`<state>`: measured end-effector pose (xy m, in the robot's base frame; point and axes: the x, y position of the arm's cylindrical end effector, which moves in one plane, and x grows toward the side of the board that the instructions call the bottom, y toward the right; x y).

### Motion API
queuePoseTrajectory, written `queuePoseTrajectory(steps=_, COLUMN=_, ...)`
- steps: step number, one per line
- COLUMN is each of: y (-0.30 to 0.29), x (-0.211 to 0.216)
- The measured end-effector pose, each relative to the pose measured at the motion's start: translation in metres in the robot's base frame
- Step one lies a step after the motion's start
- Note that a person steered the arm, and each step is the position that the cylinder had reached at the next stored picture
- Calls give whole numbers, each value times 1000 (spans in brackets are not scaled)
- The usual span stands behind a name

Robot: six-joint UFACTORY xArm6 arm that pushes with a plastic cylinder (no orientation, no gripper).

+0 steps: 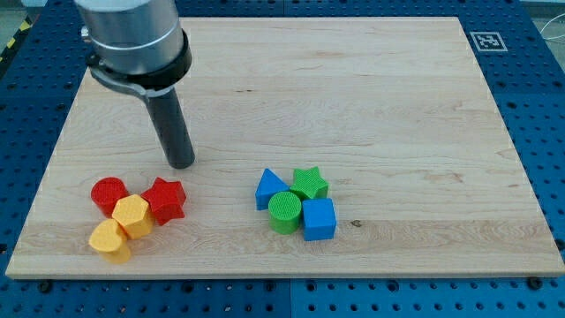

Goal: Point your arm towards red circle

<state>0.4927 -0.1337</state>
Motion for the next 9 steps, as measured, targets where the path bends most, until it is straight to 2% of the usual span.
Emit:
queuePoseTrajectory(steps=3, y=-14, x=4)
queuePoseTrajectory(steps=5, y=-25, x=-16)
queuePoseTrajectory(steps=6, y=-63, x=-15)
queuePoseTrajectory(steps=8, y=-132, x=25)
queuePoseTrajectory(steps=9, y=-136, x=34)
